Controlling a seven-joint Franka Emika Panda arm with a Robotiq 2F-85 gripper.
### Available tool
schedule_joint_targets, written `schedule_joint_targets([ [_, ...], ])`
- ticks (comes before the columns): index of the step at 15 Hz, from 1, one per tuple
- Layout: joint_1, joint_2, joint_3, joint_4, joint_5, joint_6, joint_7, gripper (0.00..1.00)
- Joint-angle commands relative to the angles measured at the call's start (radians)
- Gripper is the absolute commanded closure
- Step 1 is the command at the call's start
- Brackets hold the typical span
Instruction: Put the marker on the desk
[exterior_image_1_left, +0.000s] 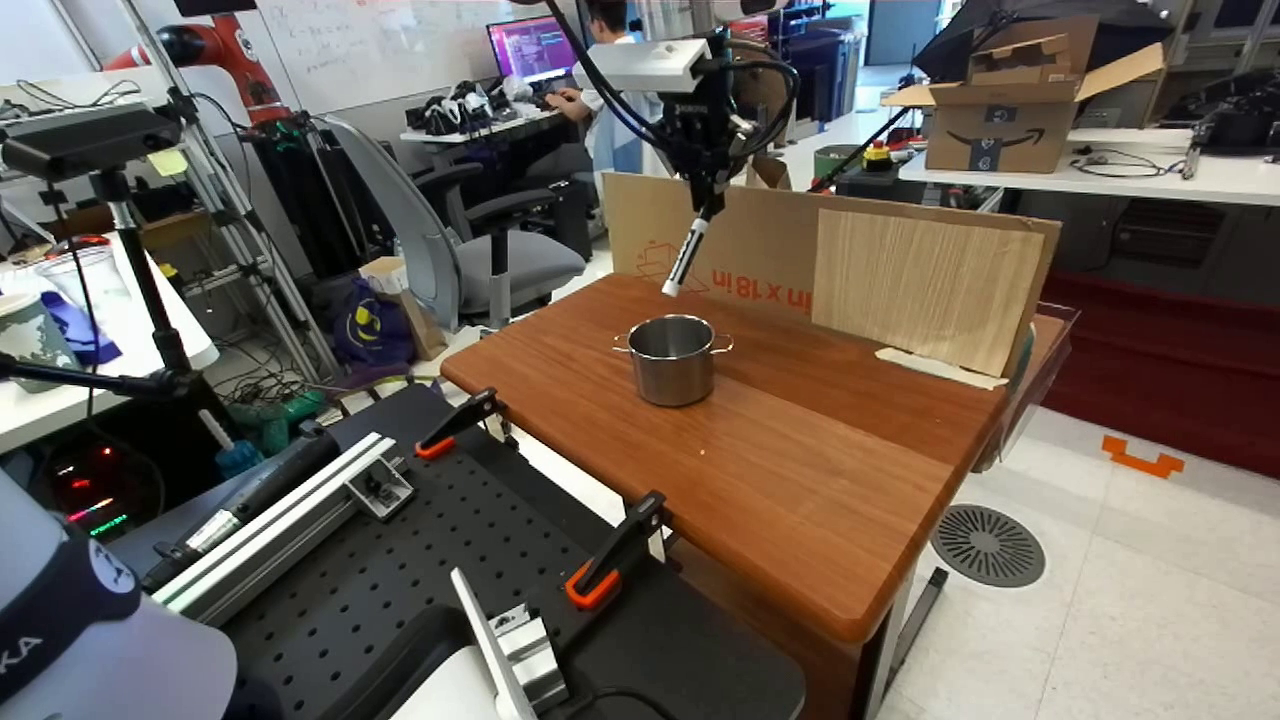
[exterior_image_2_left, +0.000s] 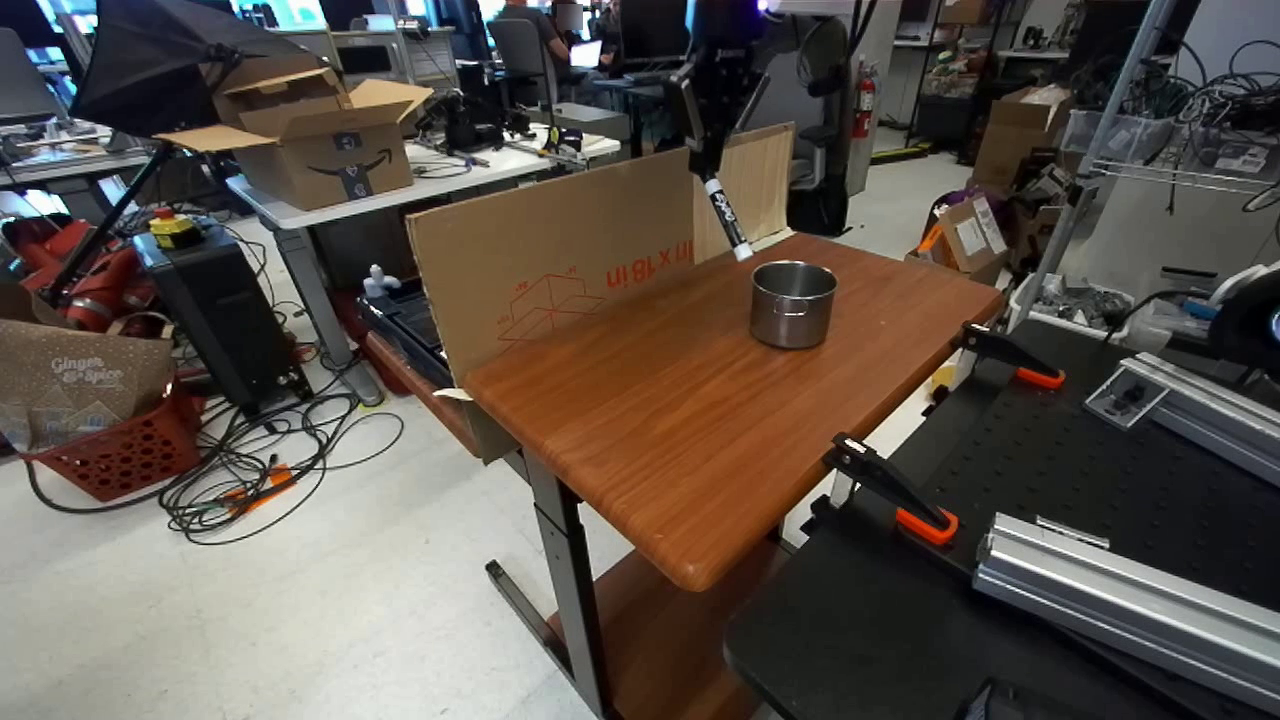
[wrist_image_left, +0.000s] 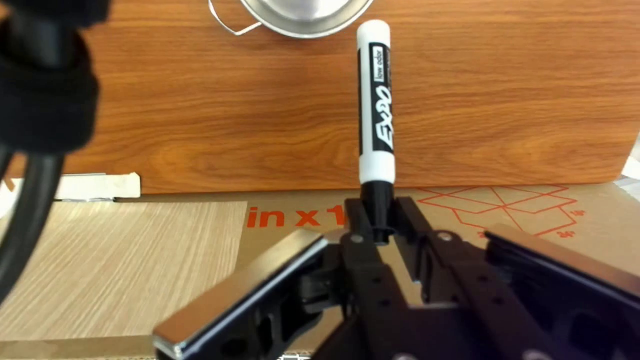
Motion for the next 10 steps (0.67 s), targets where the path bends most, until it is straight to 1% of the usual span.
schedule_joint_targets([
  [1,0.028,0.014,0.006,0.032,-0.032,-0.035,0.025,0.95],
  [3,0.046,0.029,0.013,0.03,-0.041,-0.027,0.026,0.95],
  [4,0.056,0.035,0.016,0.036,-0.043,-0.04,0.032,0.95],
  [10,0.076,0.097,0.042,0.035,-0.024,-0.028,0.014,0.95],
])
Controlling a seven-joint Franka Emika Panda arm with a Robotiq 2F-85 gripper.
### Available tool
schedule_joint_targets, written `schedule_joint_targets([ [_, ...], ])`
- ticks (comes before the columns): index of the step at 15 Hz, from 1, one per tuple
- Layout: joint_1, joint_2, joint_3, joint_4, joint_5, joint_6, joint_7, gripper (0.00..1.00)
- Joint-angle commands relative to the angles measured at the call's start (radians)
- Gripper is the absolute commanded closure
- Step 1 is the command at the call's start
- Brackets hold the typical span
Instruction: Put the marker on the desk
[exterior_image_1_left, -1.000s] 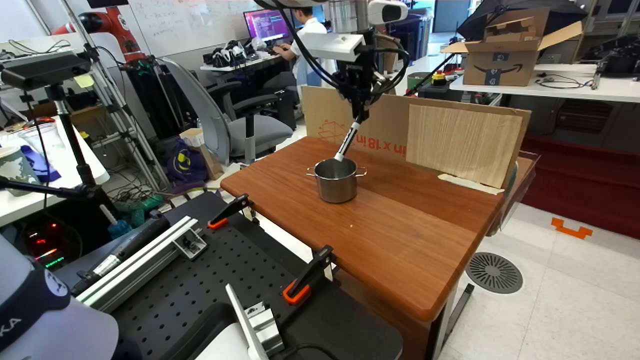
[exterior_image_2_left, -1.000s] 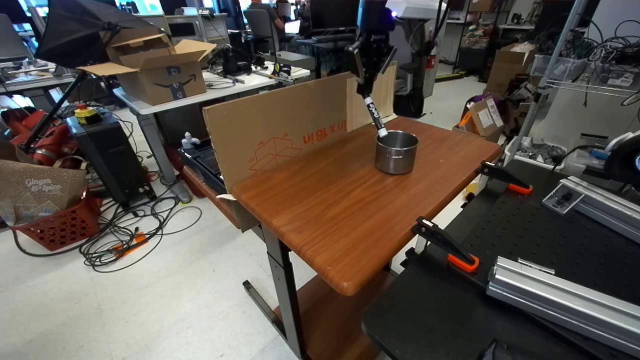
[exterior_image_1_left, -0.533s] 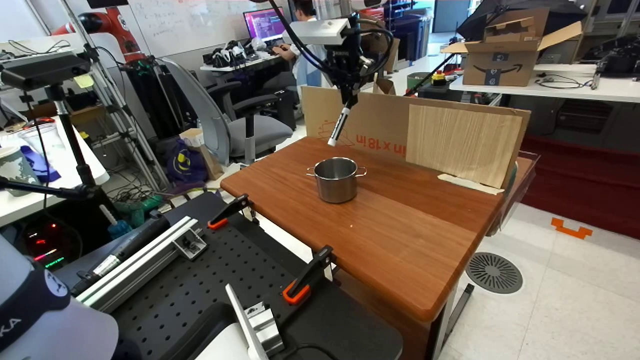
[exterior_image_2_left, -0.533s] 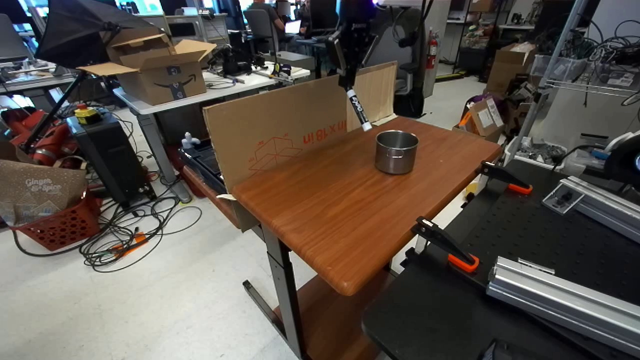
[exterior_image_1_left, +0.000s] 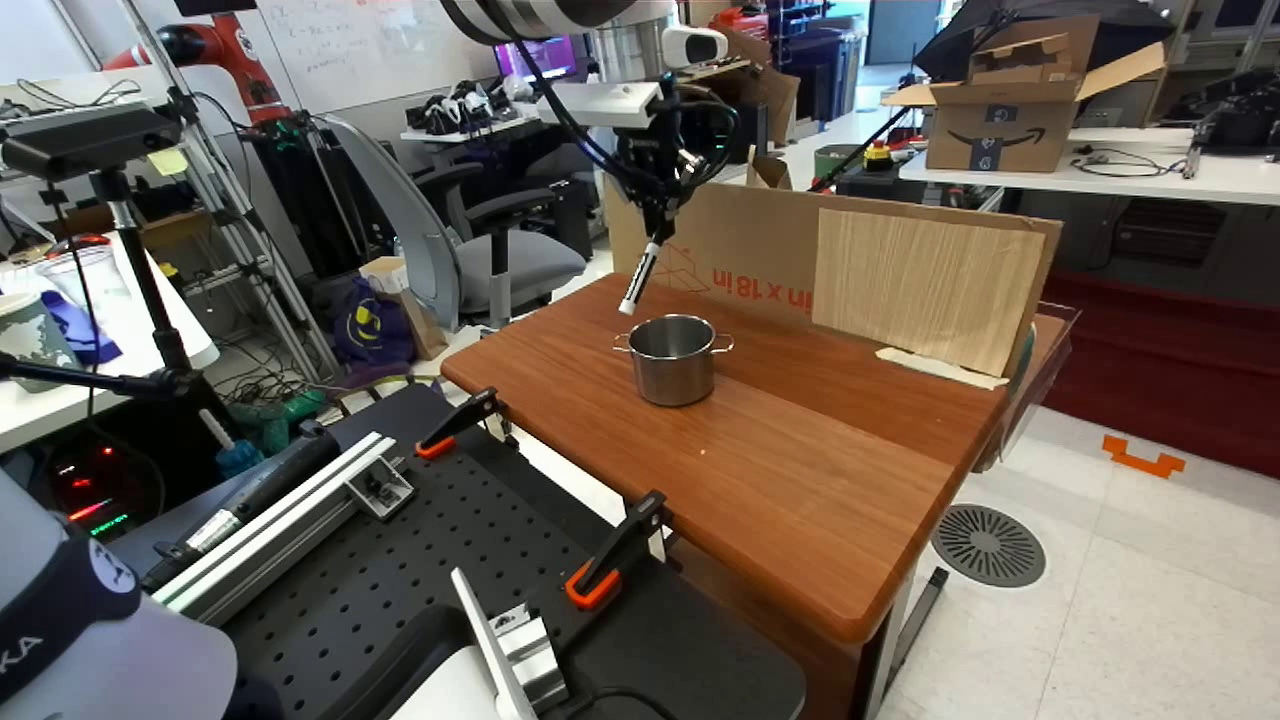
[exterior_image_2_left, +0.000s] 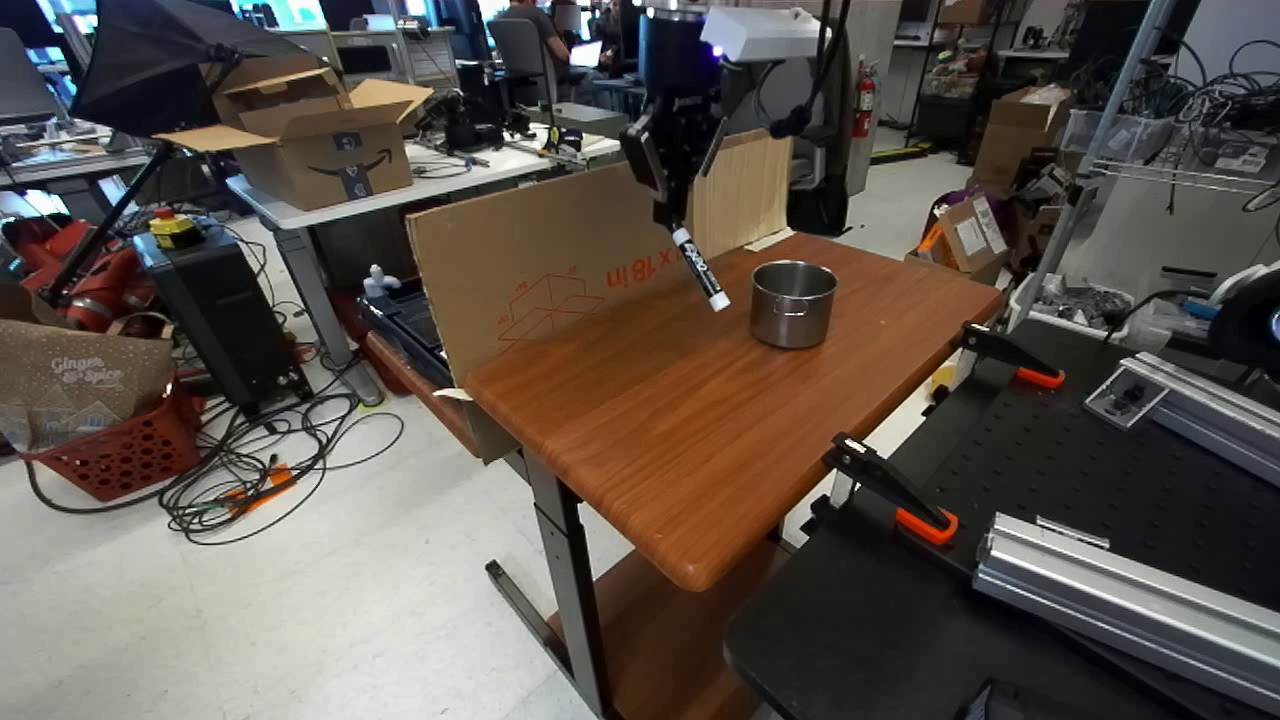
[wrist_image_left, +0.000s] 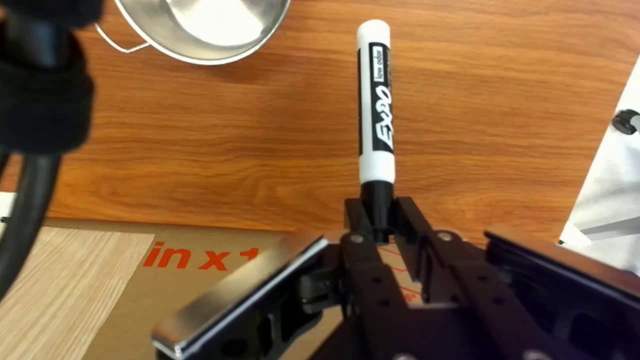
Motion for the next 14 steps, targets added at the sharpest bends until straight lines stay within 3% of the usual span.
schedule_joint_targets([
  [1,0.001,0.047,0.015,0.03,-0.005,-0.021,-0.001,0.95],
  [14,0.016,0.252,0.017,0.123,-0.009,-0.04,0.011,0.95],
])
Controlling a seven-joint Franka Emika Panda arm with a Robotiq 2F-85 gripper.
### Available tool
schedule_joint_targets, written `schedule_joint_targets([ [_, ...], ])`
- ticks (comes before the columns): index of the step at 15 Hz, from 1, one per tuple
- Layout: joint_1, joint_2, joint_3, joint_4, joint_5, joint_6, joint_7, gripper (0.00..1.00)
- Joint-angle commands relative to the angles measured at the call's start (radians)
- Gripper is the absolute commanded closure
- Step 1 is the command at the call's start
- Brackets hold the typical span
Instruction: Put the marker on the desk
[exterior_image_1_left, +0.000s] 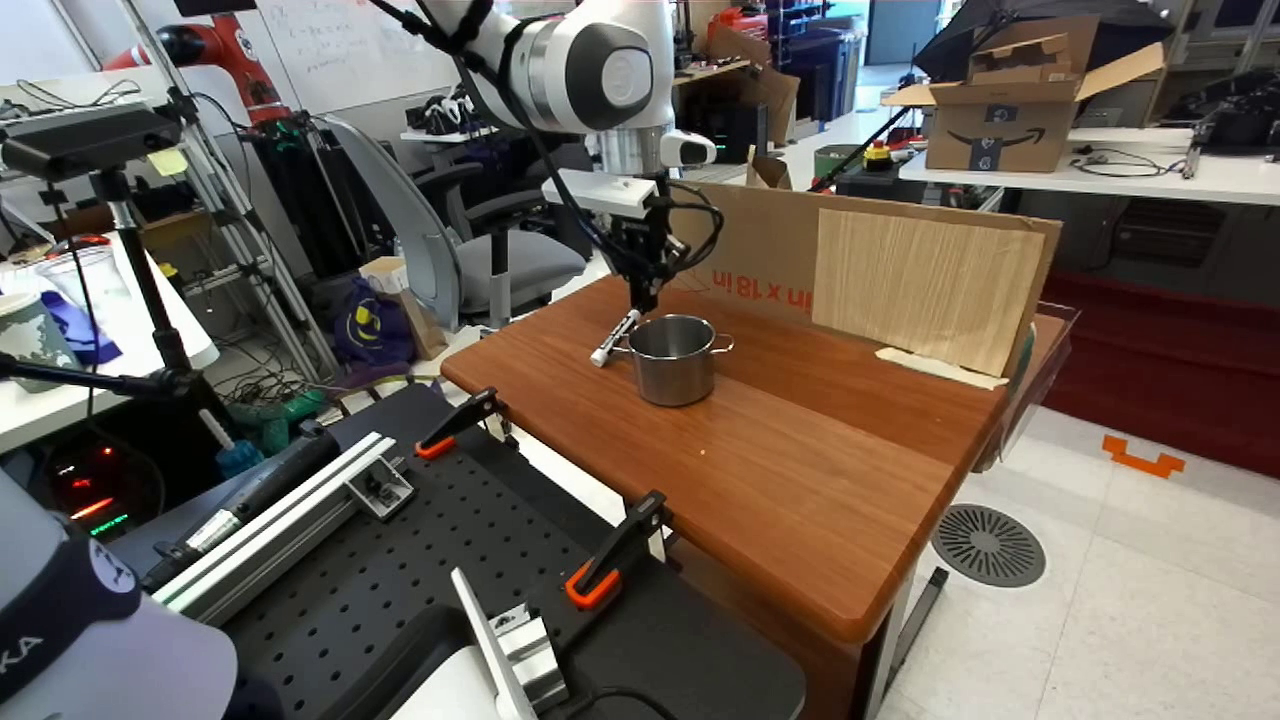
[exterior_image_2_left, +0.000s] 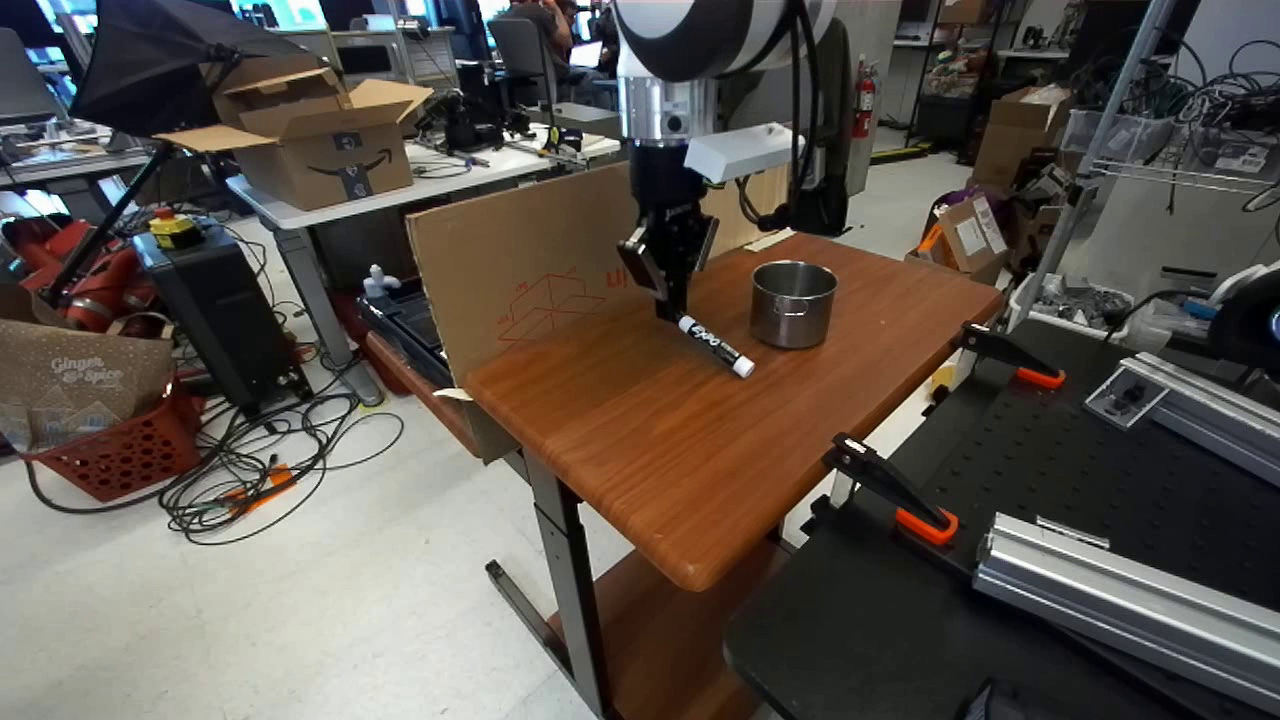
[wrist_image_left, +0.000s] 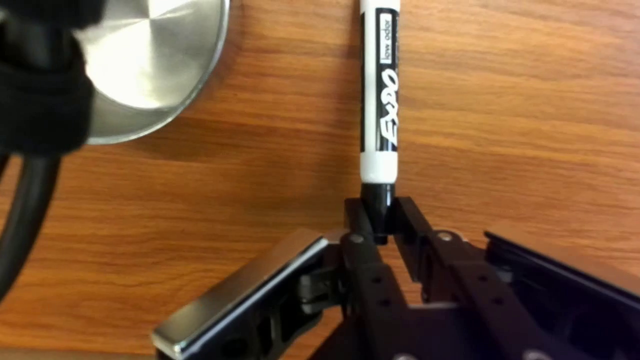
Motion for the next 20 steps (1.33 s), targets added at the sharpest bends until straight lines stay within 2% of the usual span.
schedule_joint_targets([
  [1,0.007,0.067,-0.006,0.064,-0.013,-0.045,0.013,0.95],
  [6,0.013,0.116,-0.01,0.117,-0.016,-0.103,0.021,0.95],
  [7,0.018,0.121,-0.014,0.126,-0.022,-0.123,0.026,0.59],
  [8,0.021,0.122,-0.014,0.13,-0.027,-0.131,0.026,0.54],
  [14,0.022,0.152,-0.01,0.169,-0.028,-0.171,0.023,0.12],
  [16,0.022,0.159,-0.009,0.178,-0.028,-0.182,0.022,0.0],
  [20,0.021,0.171,-0.01,0.194,-0.027,-0.19,0.02,0.0],
])
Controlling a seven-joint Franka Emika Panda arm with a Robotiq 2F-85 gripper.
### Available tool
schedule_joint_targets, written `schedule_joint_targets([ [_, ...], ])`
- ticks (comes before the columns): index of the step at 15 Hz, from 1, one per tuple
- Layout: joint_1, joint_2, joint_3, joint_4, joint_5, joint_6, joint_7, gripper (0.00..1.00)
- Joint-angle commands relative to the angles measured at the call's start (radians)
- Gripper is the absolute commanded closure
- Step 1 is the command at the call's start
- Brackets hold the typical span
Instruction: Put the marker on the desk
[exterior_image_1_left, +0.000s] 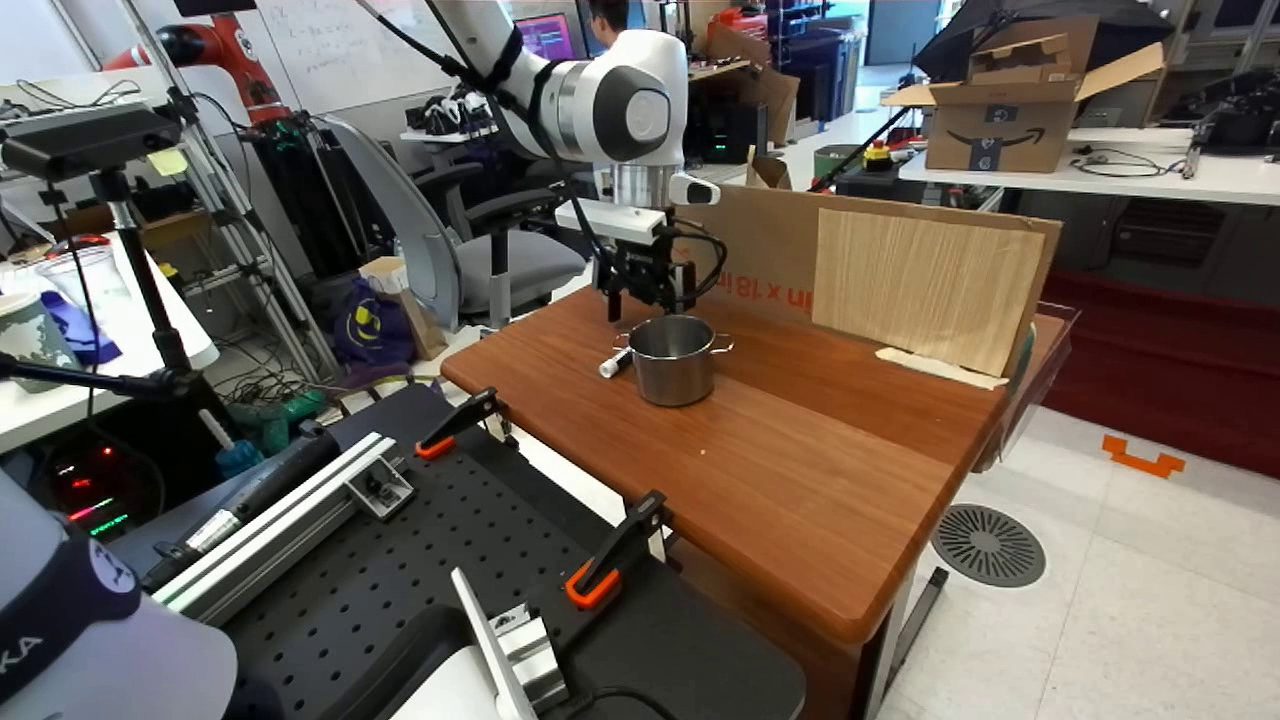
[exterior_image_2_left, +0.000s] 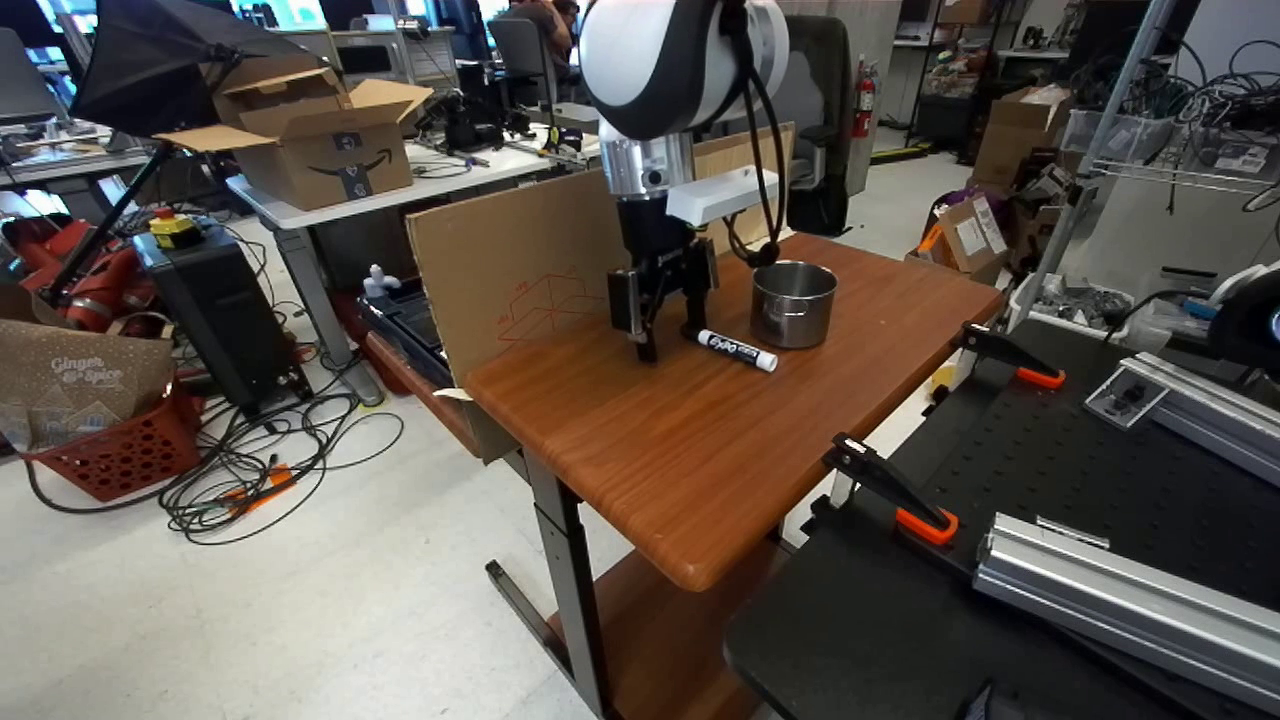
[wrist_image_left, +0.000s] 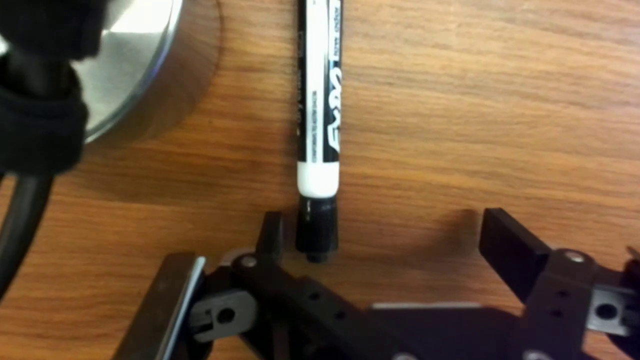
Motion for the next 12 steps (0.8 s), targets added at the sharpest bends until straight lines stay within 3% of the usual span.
schedule_joint_targets([
  [1,0.008,0.026,-0.008,0.045,-0.015,-0.044,0.01,0.0],
  [12,0.045,-0.04,-0.014,0.065,-0.06,-0.038,0.021,0.0],
])
